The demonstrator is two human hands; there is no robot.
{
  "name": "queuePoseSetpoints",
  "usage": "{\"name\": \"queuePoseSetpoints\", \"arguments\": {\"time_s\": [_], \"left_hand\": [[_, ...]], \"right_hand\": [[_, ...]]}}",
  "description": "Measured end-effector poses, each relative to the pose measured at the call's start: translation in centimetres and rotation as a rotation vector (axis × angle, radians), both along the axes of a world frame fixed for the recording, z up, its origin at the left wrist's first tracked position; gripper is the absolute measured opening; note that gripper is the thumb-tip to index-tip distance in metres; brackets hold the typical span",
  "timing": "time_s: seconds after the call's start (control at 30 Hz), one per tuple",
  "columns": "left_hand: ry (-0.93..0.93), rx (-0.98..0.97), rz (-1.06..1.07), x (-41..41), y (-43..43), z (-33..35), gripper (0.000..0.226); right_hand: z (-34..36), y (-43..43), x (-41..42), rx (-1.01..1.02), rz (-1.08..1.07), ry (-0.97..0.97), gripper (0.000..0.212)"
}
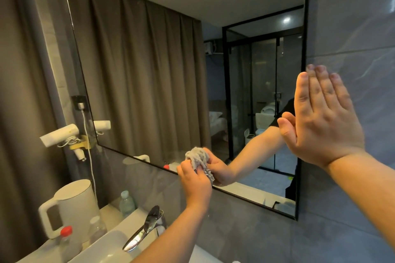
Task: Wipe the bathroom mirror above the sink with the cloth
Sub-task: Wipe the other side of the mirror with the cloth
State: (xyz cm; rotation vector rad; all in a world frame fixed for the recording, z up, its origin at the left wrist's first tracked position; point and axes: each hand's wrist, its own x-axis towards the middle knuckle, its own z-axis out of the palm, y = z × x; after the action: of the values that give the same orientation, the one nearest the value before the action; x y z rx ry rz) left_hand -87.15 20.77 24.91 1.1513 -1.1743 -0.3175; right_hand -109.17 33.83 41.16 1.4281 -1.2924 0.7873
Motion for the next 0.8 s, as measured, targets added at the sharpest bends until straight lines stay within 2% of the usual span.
{"name": "queuePoseSetpoints", "arguments": {"time_s": [0.13,0.23,0.43,0.47,0.5,0.57,0.63,0.73,0.8], "left_hand": [[0.024,-0.002,0.057,1.1,-1.5,0.2,0.014],[0.109,0.043,0.17,2.7,-3.9,0.8,0.014],[0.356,0.237,0.392,7.1,-7.3,2.8,0.025],[0.453,0.257,0.414,7.8,-8.0,3.2,0.026],[0.575,0.247,0.419,8.6,-8.7,3.7,0.024],[0.666,0.213,0.432,10.1,-10.3,4.3,0.01],[0.761,0.198,0.377,11.4,-11.3,4.7,0.005],[0.735,0.205,0.322,13.1,-12.3,3.6,0.011],[0.54,0.228,0.268,13.9,-13.2,1.9,0.016]], "right_hand": [[0.0,0.0,0.1,0.003,0.013,-0.007,0.084],[0.0,0.0,0.1,-0.003,0.021,-0.007,0.085],[-0.2,-0.5,-0.3,-0.029,0.027,0.013,0.082],[-0.2,-0.6,-0.4,-0.036,0.031,0.018,0.082],[-0.3,-0.7,-0.5,-0.042,0.032,0.021,0.083],[-0.3,-0.7,-0.6,-0.052,0.027,0.029,0.084],[-0.3,-0.7,-0.7,-0.064,0.044,0.031,0.085],[-0.4,-1.0,-0.7,-0.068,0.068,0.024,0.086],[-0.4,-1.1,-0.7,-0.066,0.068,0.017,0.087]]}}
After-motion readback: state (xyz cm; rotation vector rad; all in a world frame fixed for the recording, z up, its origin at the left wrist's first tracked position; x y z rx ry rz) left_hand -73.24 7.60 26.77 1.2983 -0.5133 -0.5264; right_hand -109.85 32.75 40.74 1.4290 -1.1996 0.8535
